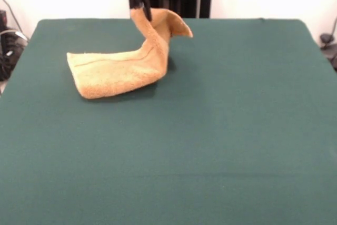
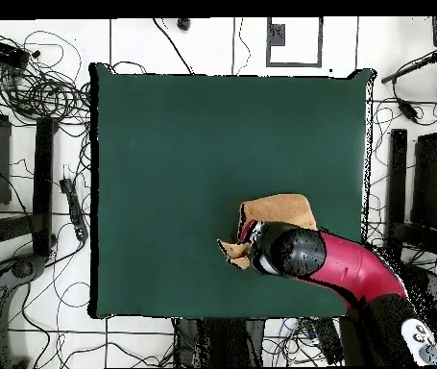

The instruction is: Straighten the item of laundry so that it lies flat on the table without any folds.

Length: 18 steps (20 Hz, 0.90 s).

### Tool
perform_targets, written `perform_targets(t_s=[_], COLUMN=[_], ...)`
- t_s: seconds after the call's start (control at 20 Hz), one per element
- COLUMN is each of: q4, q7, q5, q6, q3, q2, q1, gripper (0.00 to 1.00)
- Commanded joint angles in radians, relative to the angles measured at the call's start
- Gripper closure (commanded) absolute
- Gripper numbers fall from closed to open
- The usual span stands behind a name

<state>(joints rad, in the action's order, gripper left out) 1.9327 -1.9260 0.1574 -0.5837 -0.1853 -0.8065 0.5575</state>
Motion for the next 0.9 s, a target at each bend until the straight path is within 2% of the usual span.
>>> perform_targets(t_s=[0.05, 0.45, 0.9], q4=[0.039, 0.044, 0.054], q7=[0.044, 0.064, 0.084], q5=[-0.078, -0.118, -0.124], q6=[-0.183, -0.226, -0.226], q3=[-0.121, -0.137, -0.149], q2=[-0.151, -0.192, -0.201], q1=[0.003, 0.019, 0.037], gripper=[1.00, 1.00, 1.00])
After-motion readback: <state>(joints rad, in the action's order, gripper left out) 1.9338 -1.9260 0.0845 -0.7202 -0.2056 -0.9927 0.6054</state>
